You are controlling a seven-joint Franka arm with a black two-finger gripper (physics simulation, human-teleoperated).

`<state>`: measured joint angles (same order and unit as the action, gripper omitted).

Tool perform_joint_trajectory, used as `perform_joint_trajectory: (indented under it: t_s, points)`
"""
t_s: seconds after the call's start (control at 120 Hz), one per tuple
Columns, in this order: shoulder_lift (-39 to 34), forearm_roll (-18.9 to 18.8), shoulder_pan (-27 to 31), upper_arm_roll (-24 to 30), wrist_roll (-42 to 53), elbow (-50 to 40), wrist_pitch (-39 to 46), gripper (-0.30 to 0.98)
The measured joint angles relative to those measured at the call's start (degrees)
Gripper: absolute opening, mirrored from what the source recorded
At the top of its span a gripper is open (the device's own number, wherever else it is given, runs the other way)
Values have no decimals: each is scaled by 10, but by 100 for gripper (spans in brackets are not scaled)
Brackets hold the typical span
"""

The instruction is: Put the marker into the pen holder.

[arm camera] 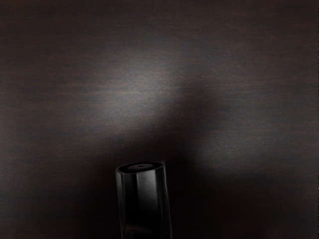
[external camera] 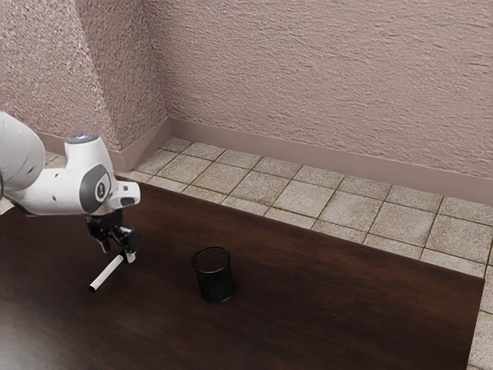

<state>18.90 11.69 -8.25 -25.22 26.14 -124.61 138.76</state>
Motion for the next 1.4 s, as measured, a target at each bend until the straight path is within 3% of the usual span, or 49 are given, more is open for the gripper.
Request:
perform_joint_trajectory:
  t_s: [0.325, 0.517, 0.867, 1.183, 1.4]
  points:
    - [2, 0, -4, 0, 2, 0, 4, 14]
    - [5, -3, -4, 0, 1, 0, 7, -3]
    - [-22, -15, -18, 0, -16, 0, 14, -8]
    - [-217, -73, -83, 4, -35, 9, 3, -10]
    - [-231, -56, -236, 6, -46, 32, 4, -10]
